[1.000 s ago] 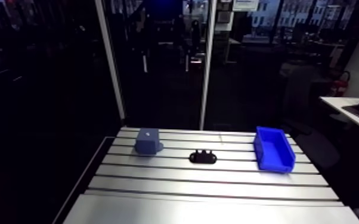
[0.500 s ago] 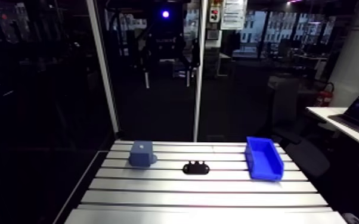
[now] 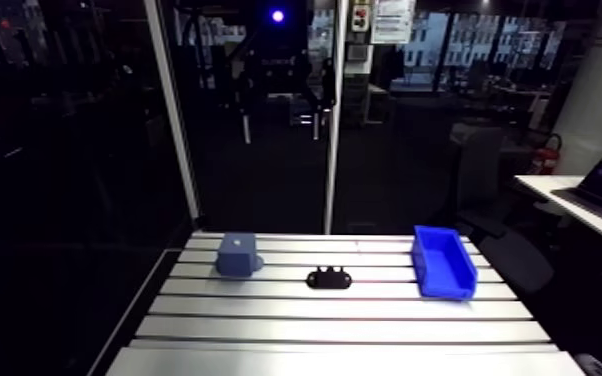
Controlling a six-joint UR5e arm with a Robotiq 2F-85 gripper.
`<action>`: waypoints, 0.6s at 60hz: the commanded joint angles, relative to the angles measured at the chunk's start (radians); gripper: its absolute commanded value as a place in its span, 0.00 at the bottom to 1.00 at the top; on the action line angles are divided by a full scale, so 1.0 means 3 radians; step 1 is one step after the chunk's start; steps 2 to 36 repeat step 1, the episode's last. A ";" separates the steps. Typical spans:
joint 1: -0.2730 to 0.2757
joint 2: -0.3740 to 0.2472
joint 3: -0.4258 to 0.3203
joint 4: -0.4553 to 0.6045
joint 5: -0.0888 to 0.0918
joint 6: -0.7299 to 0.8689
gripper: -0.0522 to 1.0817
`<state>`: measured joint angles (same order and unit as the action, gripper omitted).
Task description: Pick up the M10 bolt and insert it into the hex recess until seated.
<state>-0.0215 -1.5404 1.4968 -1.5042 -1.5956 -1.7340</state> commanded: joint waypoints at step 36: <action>0.0000 0.0019 -0.0002 0.0000 0.0009 0.0005 0.05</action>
